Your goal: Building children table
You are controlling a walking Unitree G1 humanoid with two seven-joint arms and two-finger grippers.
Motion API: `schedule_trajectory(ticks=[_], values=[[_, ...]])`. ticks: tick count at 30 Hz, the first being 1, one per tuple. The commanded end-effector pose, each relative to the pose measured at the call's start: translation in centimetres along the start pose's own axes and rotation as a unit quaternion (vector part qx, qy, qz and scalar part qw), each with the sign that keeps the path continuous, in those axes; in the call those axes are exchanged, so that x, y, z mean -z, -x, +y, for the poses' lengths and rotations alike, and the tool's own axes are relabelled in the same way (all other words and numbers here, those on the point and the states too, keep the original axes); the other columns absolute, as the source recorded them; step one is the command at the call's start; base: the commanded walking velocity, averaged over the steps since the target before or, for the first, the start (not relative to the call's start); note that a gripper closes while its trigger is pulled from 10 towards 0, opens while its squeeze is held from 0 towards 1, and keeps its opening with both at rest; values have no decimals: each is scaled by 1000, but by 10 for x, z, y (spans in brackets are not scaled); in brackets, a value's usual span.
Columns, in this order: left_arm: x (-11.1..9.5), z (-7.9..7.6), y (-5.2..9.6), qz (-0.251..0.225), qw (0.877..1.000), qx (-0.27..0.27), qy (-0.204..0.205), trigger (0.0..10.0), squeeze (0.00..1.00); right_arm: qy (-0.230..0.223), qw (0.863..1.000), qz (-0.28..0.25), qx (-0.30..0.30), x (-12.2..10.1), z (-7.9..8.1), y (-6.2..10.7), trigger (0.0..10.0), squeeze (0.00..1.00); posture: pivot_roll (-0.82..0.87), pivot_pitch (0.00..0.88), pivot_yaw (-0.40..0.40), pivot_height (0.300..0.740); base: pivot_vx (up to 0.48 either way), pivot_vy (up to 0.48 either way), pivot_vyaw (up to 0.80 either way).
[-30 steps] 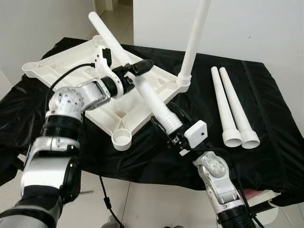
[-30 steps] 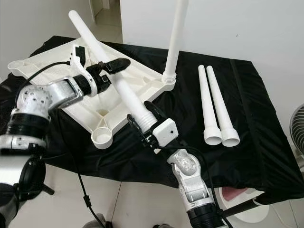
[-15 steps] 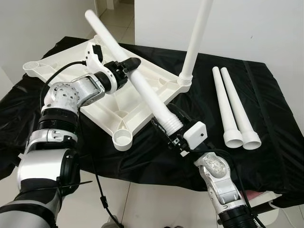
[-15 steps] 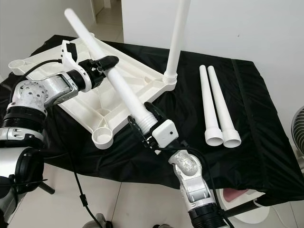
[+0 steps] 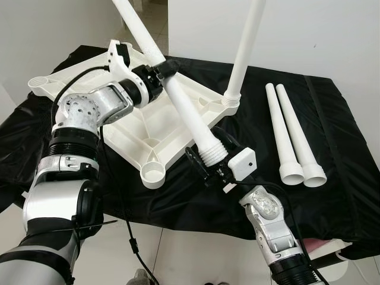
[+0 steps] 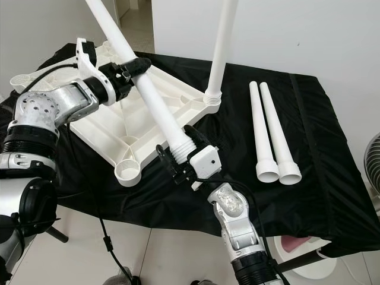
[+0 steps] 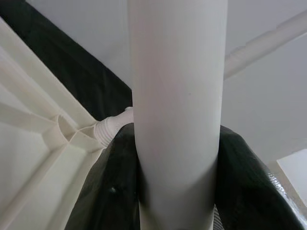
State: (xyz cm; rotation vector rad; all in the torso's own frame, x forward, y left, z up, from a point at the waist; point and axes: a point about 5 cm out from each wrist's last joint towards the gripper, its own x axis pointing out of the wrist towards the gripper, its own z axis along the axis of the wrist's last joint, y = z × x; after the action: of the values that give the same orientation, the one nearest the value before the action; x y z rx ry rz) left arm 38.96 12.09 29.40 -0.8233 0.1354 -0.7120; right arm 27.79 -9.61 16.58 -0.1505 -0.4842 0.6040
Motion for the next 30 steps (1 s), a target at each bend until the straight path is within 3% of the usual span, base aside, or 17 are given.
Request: schedule_trajectory(ticks=[1, 3, 4, 5, 7, 9, 13, 16, 26, 28, 29, 30], values=[[-7, -15, -2, -10, 999, 28, -28, 10000, 0, -6, 1000, -1, 18, -1, -6, -1, 10000, 1000, 114, 72, -1, 740, 0, 0, 0], [-8, -29, -2, -21, 996, 48, -75, 10000, 0, -24, 999, 8, 43, -2, -10, -7, 10000, 1000, 113, 70, -3, 740, 0, 0, 0], [-4, -37, -3, -33, 989, 58, -129, 10000, 0, -42, 997, 21, 58, -3, -13, -12, 10000, 0, 110, 70, -4, 740, 0, 0, 0], [-4, -37, -3, -33, 989, 58, -129, 10000, 0, -42, 997, 21, 58, -3, -13, -12, 10000, 0, 110, 70, -4, 740, 0, 0, 0], [4, -39, -4, -45, 981, 52, -183, 10000, 0, -52, 996, 32, 68, -4, -15, -15, 10000, 0, 108, 70, -7, 740, 0, 0, 0], [4, -39, -4, -45, 981, 52, -183, 10000, 0, -52, 996, 32, 68, -4, -15, -15, 10000, 0, 108, 70, -7, 740, 0, 0, 0], [11, -42, -6, -53, 971, 45, -231, 10000, 0, -56, 994, 47, 79, -3, -18, -17, 10000, 0, 106, 69, -13, 740, 0, 0, 0], [22, -46, -8, -65, 954, 39, -289, 10000, 0, -62, 993, 67, 77, -2, -19, -20, 10000, 0, 107, 68, -21, 740, 0, 0, 0], [34, -63, -7, -111, 932, 36, -345, 10000, 0, -82, 989, 99, 77, -2, -14, -31, 10000, 0, 113, 59, -22, 740, 0, 0, 0], [38, -72, -5, -128, 919, 41, -371, 10000, 0, -79, 987, 108, 84, -3, -13, -38, 10000, 0, 119, 59, -22, 740, 0, 0, 0], [38, -72, -5, -128, 919, 41, -371, 10000, 0, -79, 987, 108, 84, -3, -13, -38, 10000, 0, 119, 59, -22, 740, 0, 0, 0], [40, -79, -4, -144, 906, 42, -396, 10000, 0, -73, 987, 117, 88, -3, -12, -44, 10000, 0, 122, 62, -18, 740, 0, 0, 0]])
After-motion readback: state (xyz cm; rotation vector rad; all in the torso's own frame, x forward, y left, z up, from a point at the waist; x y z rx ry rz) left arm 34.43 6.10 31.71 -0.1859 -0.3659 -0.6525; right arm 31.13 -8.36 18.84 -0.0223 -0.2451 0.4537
